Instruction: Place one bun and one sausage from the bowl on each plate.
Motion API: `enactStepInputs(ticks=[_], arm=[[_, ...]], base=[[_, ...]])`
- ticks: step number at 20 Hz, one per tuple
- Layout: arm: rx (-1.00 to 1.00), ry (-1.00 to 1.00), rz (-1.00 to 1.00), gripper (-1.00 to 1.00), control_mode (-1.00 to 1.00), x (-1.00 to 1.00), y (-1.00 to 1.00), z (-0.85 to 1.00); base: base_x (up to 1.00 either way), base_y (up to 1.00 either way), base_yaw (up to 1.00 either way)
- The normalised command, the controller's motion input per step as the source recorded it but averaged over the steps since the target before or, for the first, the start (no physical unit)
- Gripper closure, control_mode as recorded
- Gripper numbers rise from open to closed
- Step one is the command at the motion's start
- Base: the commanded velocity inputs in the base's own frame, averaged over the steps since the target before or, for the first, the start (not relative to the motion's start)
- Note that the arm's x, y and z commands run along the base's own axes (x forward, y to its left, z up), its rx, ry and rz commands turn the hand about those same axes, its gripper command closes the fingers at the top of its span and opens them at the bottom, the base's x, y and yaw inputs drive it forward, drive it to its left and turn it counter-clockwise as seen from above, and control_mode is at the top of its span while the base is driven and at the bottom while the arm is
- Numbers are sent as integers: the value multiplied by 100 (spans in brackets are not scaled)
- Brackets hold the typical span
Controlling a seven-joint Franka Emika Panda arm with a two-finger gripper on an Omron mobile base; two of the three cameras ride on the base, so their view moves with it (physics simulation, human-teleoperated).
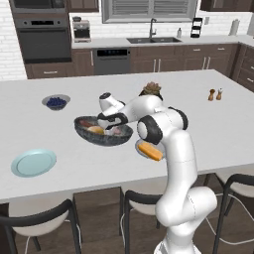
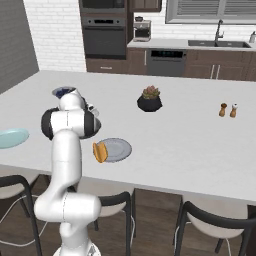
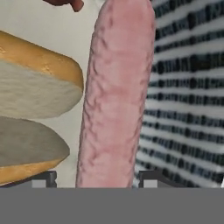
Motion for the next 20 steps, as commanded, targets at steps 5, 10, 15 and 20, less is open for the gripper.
enactStepInputs(ticks=[5,10,15,20], arm=[[0,-2,0,100,-100,9,-4,-16],[0,-2,0,100,-100,-22,0,19],[0,-4,-1,100,-100,-49,-1,66],[4,0,-9,100,-100,-45,-63,35]], base=[[0,0,0],[0,0,0],[0,0,0],[0,0,0]])
